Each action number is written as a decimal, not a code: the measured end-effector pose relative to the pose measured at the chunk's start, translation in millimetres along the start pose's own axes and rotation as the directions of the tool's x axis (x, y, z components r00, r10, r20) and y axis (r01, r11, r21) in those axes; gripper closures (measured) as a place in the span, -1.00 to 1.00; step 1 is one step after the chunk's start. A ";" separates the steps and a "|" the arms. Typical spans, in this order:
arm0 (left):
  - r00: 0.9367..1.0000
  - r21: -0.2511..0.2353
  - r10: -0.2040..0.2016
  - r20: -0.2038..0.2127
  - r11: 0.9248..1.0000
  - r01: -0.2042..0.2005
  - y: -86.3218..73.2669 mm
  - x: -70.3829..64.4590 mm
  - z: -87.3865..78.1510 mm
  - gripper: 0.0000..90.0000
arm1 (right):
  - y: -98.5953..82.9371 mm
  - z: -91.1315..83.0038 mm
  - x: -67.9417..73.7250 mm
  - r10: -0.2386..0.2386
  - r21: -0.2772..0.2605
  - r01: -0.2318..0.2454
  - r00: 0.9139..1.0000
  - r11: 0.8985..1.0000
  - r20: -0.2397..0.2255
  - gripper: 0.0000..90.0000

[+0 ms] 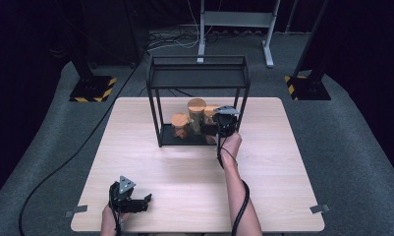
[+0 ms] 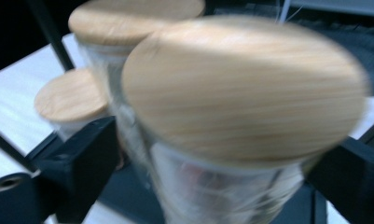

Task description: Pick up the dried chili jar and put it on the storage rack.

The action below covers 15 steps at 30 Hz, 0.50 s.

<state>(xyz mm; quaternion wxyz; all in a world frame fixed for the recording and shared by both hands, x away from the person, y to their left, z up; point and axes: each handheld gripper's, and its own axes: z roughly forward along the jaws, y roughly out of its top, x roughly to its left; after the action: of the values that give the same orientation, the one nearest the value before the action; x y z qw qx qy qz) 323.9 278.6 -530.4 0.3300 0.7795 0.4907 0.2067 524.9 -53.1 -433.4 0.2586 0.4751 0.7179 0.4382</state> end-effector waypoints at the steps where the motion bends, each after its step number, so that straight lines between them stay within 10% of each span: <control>1: 1.000 0.000 0.000 0.000 1.000 0.000 0.0 0.0 0.0 -0.92 | 0.4 0.6 1.3 -0.005 0.026 0.005 1.000 1.000 -0.001 -0.96; 15: 1.000 0.000 0.000 0.000 1.000 0.000 0.0 0.0 0.0 -0.93 | 0.3 -9.0 5.2 -0.021 0.174 0.023 1.000 0.985 -0.013 -1.00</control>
<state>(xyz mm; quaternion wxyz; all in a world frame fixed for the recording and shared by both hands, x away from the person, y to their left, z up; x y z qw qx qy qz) 323.9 278.7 -530.4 0.3297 0.7796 0.4907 0.2068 515.7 -51.8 -428.6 0.2167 0.4854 0.7601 0.3737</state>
